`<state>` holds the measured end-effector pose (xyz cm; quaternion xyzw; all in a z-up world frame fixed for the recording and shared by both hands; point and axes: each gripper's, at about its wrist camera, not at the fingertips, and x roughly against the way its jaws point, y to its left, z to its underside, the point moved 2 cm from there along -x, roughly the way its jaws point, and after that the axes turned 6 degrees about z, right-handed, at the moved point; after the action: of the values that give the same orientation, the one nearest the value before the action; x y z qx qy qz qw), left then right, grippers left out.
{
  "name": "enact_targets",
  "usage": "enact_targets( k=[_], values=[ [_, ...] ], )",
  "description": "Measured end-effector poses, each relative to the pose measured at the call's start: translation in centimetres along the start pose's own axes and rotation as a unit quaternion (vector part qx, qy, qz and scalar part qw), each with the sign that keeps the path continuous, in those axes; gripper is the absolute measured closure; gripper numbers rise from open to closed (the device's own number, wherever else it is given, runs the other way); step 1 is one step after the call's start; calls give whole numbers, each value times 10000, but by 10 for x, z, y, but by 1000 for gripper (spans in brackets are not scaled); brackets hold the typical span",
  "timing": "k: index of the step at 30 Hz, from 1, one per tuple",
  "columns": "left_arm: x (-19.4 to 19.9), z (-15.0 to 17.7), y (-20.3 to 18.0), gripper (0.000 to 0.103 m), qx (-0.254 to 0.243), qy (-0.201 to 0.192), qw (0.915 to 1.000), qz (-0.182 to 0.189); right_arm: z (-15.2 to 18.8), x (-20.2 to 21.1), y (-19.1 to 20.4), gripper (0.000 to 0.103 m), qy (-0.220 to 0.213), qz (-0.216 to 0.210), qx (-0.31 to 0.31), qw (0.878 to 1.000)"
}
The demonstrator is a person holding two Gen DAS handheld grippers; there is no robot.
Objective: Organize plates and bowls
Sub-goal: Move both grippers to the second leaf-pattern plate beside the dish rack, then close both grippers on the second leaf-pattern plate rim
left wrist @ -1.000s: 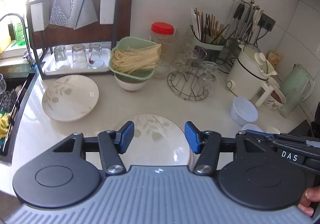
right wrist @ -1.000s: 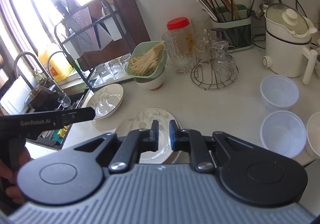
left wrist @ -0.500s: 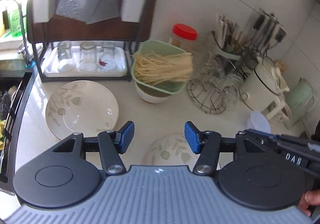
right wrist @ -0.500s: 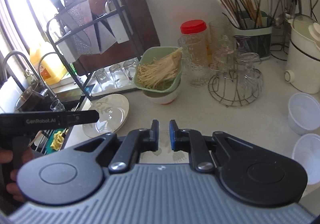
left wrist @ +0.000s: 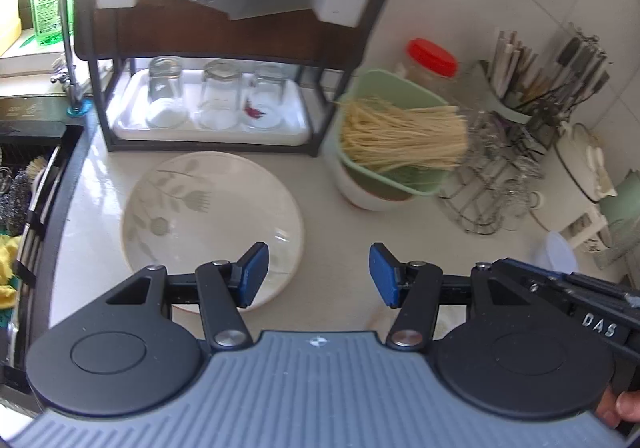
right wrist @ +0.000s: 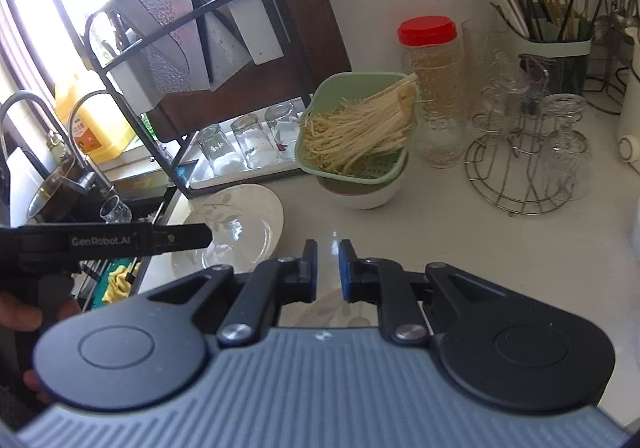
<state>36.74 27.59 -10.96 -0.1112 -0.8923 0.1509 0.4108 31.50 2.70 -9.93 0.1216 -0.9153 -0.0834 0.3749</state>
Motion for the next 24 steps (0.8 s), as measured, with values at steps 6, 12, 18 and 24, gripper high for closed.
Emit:
enact_targets(
  k=[6, 12, 18, 24],
  values=[
    [-14, -12, 40, 36, 184, 111, 9991, -352, -12, -32, 7, 70, 84, -80, -155, 9998],
    [-31, -1, 76, 30, 495, 414, 9961, -608, -13, -64, 14, 68, 506, -182, -220, 9983],
    [-38, 9, 112, 30, 898, 373, 9922, -781, -10, -93, 33, 68, 946, -354, 31, 9949],
    [-49, 2, 143, 30, 1216, 322, 9888, -803, -17, -126, 53, 68, 1214, -463, 215, 9913]
  ],
)
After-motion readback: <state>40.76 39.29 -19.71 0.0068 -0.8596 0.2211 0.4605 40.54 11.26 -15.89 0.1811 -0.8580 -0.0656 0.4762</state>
